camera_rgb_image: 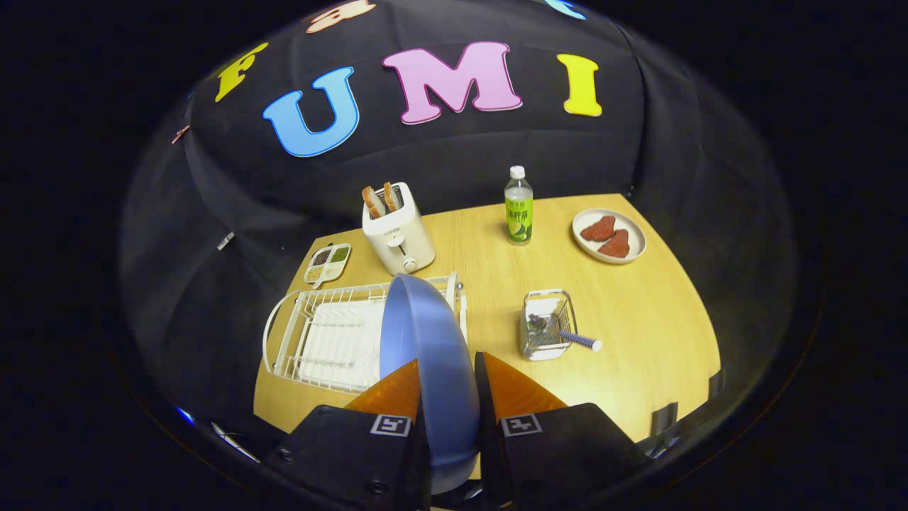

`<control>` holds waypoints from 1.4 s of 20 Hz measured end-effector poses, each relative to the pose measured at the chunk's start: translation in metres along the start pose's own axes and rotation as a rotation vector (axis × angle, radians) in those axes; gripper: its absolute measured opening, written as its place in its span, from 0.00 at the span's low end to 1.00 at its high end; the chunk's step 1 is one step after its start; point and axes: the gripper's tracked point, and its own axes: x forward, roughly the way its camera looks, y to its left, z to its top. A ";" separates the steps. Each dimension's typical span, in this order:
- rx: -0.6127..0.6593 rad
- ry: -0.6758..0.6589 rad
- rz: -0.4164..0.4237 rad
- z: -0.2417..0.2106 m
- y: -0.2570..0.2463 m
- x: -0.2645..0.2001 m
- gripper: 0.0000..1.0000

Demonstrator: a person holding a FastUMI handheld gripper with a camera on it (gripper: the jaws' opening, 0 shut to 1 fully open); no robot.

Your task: Take the plate from the dish rack, then take the spoon from the basket and place it into the plate.

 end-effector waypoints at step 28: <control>0.369 0.295 0.200 -0.209 -0.071 0.087 0.34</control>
